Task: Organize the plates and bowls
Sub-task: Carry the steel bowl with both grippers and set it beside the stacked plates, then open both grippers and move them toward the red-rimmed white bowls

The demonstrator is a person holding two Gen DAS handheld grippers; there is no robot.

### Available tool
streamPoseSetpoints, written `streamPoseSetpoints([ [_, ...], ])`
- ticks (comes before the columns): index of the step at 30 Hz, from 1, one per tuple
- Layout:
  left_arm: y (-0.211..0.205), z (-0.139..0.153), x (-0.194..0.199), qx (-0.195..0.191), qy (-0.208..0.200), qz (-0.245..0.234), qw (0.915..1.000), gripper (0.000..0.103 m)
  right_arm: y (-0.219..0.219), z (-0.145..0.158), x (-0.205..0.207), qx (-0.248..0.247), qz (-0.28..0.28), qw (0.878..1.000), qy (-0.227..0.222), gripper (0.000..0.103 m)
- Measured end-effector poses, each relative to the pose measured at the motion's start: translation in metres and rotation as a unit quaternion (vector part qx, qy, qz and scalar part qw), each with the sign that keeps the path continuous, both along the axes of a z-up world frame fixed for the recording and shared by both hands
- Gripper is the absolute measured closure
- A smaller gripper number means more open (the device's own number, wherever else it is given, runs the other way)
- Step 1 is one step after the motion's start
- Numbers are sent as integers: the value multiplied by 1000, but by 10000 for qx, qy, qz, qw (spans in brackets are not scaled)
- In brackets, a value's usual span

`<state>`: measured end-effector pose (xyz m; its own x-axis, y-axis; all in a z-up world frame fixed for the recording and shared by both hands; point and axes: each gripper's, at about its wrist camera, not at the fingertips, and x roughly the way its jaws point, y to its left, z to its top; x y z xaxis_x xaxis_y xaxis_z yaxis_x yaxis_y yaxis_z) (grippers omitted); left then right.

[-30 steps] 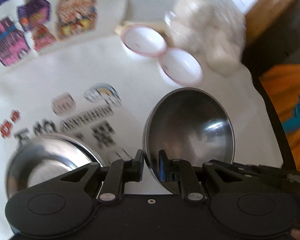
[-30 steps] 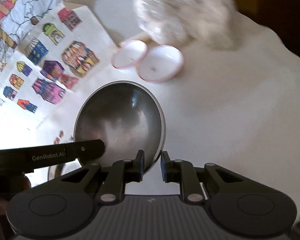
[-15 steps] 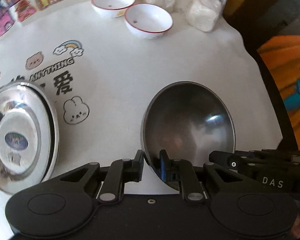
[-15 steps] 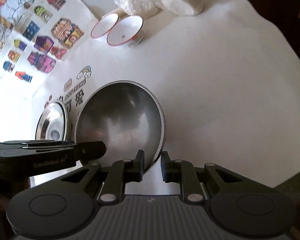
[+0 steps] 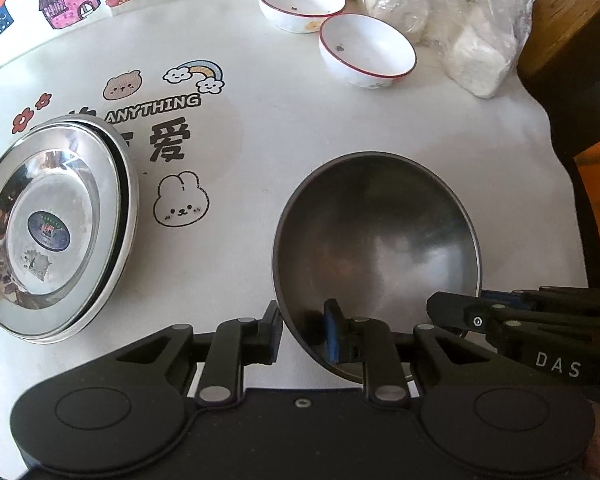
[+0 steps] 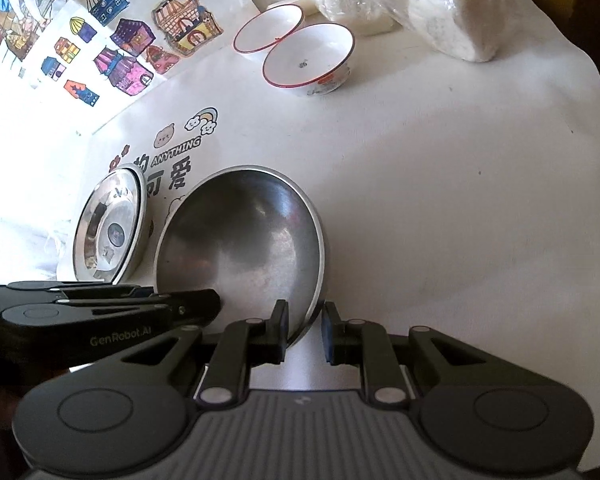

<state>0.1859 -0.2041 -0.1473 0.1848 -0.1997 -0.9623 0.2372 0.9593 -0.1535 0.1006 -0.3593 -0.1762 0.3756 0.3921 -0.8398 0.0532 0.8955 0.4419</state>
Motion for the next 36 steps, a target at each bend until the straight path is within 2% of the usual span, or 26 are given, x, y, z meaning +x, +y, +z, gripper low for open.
streamPoseSetpoints([
  [6,-5,-4,-2,178,-116,122,9997,72,0,-3,0,-66,256,9994,-220,81],
  [8,-6,-3,-5,262,-171,139,9994,70,-1,-2,-2,-45,287,9992,-275,76],
  [9,-5,-2,-6,300,-192,156,9992,64,-1,-1,-3,-77,301,9990,-316,71],
  [12,-1,3,-11,390,-243,242,9987,48,-5,3,-7,-101,251,9988,-406,70],
  [14,3,6,-15,429,-285,235,9984,47,-6,4,-10,-81,202,9988,-442,68],
  [17,10,10,-17,430,-318,275,9982,41,-6,6,-15,-108,150,9984,-530,66],
  [19,16,16,-19,465,-407,344,9975,35,-6,11,-19,-131,75,9979,-637,52],
  [23,26,31,-21,338,-652,364,9966,25,-10,25,-30,-278,-167,9949,-954,36],
  [26,27,42,-22,238,-851,119,9960,13,-14,37,-39,-415,-426,9917,-1141,23],
  [28,25,49,-21,269,-1015,-125,9944,6,-14,46,-47,-490,-650,9889,-1246,6],
  [29,25,53,-20,295,-1090,-266,9933,1,-14,49,-52,-524,-778,9872,-1287,2],
  [32,24,66,-20,297,-1302,-631,9890,1,-11,61,-69,-664,-1234,9798,-1430,0],
  [36,28,79,-21,-26,-1572,-1052,9819,1,-2,75,-92,-1112,-1698,9646,-1683,0],
])
